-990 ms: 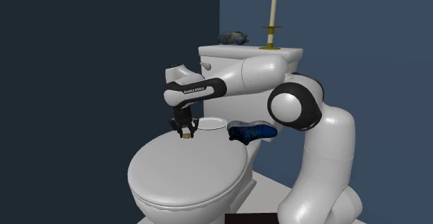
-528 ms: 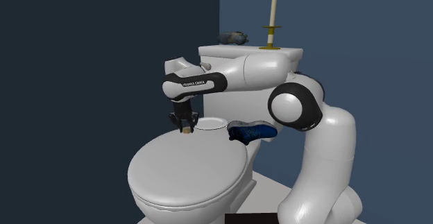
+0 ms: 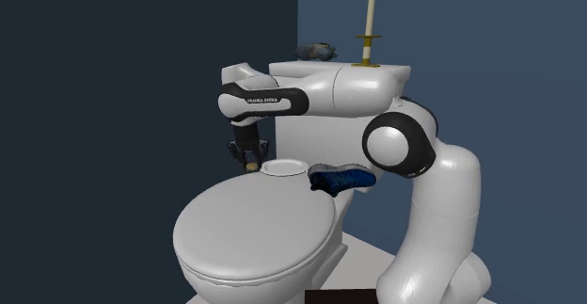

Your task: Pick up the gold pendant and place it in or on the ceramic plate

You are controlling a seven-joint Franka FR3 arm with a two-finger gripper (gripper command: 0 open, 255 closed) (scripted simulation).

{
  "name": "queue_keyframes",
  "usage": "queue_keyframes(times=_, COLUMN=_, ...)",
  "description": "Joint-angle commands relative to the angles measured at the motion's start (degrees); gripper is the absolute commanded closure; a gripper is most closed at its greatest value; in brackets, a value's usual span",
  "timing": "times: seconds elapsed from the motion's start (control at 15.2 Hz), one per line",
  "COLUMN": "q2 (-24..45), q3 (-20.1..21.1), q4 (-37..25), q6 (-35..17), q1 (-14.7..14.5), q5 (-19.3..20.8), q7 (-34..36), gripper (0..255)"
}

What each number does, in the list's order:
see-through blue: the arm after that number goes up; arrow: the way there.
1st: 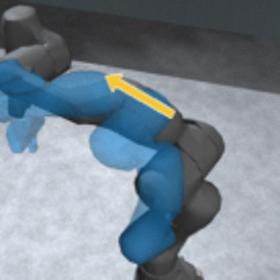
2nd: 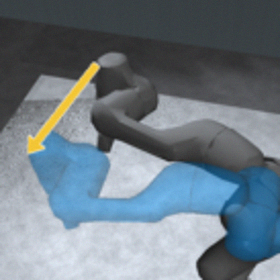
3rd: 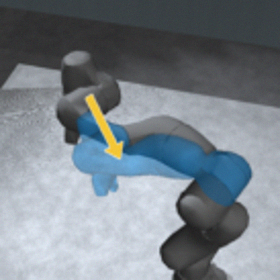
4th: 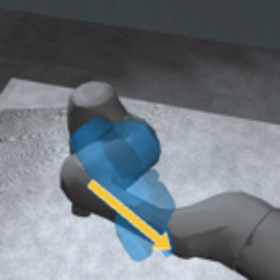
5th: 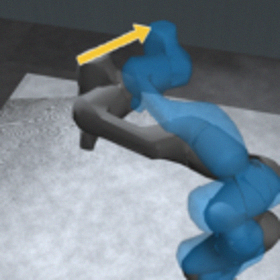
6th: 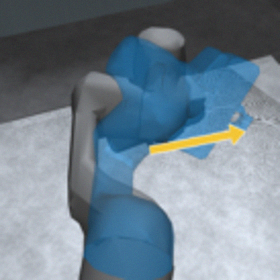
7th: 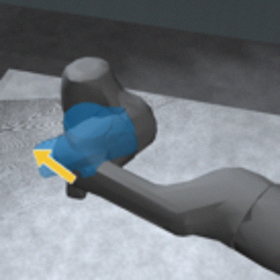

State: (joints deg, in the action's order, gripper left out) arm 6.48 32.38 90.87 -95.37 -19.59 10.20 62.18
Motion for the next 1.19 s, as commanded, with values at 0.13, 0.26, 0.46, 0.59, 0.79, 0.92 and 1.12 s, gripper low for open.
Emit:
queue_keyframes(times=0.13, q2=0.39, q3=-0.48, q4=-2.73, q6=2.24, q1=0.56, q5=0.14, q7=-1.46, gripper=255)
queue_keyframes(times=0.26, q2=0.97, q3=-1.54, q4=-3.48, q6=2.14, q1=1.9, q5=0.36, q7=-3.89, gripper=255)
queue_keyframes(times=0.46, q2=2.32, q3=-3.06, q4=-5.2, q6=2.17, q1=3.78, q5=0.86, q7=-7.4, gripper=255)
queue_keyframes(times=0.59, q2=3.54, q3=-4.01, q4=-6.76, q6=2.32, q1=4.95, q5=1.31, q7=-9.64, gripper=255)
queue_keyframes(times=0.79, q2=5.85, q3=-5.35, q4=-9.79, q6=2.79, q1=6.56, q5=2.11, q7=-12.87, gripper=255)
queue_keyframes(times=0.92, q2=7.71, q3=-6.22, q4=-12.31, q6=3.29, q1=7.5, q5=2.72, q7=-14.96, gripper=255)
queue_keyframes(times=1.12, q2=7.68, q3=-6.4, q4=-10.71, q6=1.68, q1=7.94, q5=2.67, q7=-15.23, gripper=255)
